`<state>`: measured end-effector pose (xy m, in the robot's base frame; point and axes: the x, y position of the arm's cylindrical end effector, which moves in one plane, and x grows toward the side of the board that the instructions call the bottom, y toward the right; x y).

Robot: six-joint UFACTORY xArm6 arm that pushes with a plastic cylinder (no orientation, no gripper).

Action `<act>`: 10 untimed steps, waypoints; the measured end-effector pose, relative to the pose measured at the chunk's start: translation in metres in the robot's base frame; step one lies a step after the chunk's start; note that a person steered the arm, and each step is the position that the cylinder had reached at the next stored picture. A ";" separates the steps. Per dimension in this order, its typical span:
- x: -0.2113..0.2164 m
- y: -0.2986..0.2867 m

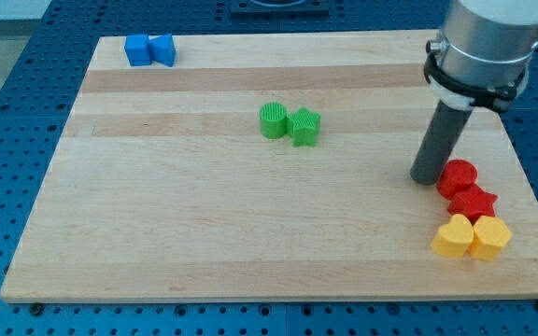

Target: Move the green star to the left of the red star

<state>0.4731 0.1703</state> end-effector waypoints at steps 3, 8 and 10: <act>-0.136 -0.054; -0.084 -0.169; -0.074 -0.148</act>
<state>0.3988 0.0224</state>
